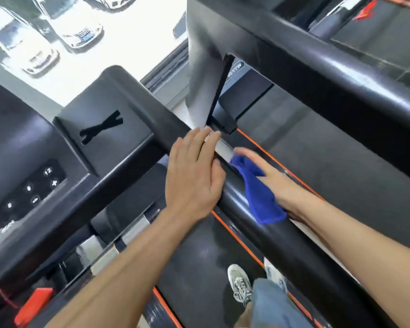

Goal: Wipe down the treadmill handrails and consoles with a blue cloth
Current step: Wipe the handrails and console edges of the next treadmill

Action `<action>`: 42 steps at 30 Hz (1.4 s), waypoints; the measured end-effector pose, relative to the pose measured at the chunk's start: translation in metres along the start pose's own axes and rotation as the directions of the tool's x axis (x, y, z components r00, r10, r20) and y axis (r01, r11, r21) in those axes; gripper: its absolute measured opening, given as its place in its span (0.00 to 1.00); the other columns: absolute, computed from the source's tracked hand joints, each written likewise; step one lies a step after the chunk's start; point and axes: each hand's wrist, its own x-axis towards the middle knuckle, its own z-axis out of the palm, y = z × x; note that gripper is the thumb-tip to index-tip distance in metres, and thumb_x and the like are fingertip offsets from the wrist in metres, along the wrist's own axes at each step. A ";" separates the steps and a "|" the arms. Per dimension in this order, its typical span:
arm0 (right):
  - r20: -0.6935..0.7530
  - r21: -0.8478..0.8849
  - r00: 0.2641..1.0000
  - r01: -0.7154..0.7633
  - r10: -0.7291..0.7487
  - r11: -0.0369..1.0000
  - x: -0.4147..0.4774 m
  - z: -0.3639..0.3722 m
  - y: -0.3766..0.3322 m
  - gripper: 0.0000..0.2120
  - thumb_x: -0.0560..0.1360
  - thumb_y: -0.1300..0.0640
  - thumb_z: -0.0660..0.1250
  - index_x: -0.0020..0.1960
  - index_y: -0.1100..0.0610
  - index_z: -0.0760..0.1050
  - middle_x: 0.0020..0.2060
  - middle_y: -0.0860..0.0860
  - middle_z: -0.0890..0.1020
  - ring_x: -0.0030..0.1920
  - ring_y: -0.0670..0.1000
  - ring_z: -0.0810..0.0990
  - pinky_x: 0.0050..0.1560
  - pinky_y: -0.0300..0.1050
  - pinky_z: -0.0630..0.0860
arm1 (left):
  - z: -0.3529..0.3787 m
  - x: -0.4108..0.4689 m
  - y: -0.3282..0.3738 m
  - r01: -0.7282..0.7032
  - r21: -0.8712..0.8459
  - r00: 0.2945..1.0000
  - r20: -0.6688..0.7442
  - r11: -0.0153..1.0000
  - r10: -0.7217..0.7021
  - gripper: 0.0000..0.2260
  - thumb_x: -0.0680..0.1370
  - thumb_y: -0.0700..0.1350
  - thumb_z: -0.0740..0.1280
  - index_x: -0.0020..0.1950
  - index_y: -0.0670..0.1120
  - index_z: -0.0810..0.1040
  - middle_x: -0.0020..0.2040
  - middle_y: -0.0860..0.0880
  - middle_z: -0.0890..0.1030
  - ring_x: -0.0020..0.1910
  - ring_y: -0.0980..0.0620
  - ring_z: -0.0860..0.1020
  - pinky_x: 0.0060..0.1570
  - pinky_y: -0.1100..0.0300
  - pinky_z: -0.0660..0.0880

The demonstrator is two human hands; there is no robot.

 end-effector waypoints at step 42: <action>0.018 -0.032 0.989 -0.146 0.147 0.989 -0.056 -0.020 0.023 0.15 0.82 0.51 0.58 0.66 0.43 0.74 0.63 0.37 0.77 0.64 0.34 0.71 0.69 0.34 0.61 | 0.003 0.001 -0.002 0.005 -0.014 1.000 0.008 1.000 -0.005 0.19 0.76 0.44 0.55 0.63 0.43 0.79 0.67 0.44 0.75 0.71 0.42 0.66 0.70 0.43 0.58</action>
